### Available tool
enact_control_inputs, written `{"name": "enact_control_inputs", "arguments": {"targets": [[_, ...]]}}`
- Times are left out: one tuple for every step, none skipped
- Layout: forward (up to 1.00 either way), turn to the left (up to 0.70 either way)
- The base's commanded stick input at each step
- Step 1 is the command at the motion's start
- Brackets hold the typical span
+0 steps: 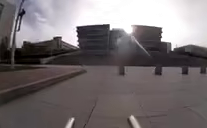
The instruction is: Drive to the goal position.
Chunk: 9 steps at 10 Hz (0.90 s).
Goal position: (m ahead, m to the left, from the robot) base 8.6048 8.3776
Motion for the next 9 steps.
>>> {"name": "enact_control_inputs", "arguments": {"targets": [[1.0, 0.0], [1.0, 0.0], [1.0, 0.0], [1.0, 0.0], [1.0, 0.0], [1.0, 0.0], [1.0, 0.0], [1.0, 0.0], [1.0, 0.0]]}}
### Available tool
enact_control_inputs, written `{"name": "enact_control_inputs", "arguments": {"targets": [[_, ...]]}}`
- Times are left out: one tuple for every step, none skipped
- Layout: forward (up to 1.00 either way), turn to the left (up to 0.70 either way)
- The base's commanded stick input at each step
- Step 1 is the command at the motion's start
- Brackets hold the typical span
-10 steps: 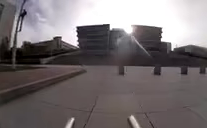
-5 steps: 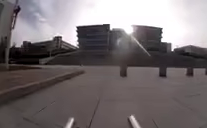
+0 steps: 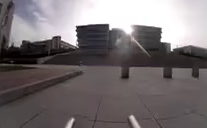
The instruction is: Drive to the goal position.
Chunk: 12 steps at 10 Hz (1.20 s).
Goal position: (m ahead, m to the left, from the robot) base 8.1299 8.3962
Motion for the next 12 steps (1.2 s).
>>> {"name": "enact_control_inputs", "arguments": {"targets": [[1.0, 0.0], [1.0, 0.0], [1.0, 0.01], [1.0, 0.24], [1.0, 0.26], [1.0, 0.05], [1.0, 0.0], [1.0, 0.0], [1.0, 0.0], [1.0, 0.0], [1.0, 0.0], [1.0, 0.0]]}}
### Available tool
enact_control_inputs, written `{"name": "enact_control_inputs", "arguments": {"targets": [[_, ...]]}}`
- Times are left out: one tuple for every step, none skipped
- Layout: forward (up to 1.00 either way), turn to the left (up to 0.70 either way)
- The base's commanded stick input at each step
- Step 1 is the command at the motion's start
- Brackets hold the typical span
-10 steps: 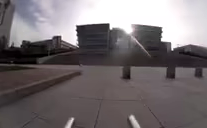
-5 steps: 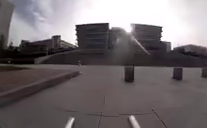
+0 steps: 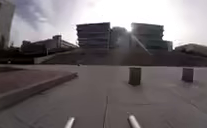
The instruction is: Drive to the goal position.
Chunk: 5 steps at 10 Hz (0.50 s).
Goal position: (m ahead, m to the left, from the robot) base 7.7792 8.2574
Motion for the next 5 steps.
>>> {"name": "enact_control_inputs", "arguments": {"targets": [[1.0, 0.0], [1.0, 0.23], [1.0, 0.27], [1.0, 0.16], [1.0, 0.0]]}}
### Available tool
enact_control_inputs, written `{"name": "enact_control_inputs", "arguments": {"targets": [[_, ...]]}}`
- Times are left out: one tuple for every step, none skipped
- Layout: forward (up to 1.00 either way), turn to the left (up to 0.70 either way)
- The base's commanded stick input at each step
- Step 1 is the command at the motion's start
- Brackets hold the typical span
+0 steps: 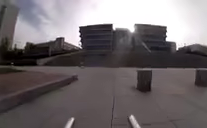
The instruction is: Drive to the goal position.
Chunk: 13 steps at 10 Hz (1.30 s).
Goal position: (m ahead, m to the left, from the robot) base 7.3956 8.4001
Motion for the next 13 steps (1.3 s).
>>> {"name": "enact_control_inputs", "arguments": {"targets": [[1.0, 0.0], [1.0, 0.0], [1.0, 0.0], [1.0, 0.0], [1.0, 0.12], [1.0, 0.27], [1.0, 0.27], [1.0, 0.27], [1.0, 0.24], [1.0, 0.05], [1.0, 0.0], [1.0, 0.0], [1.0, 0.0]]}}
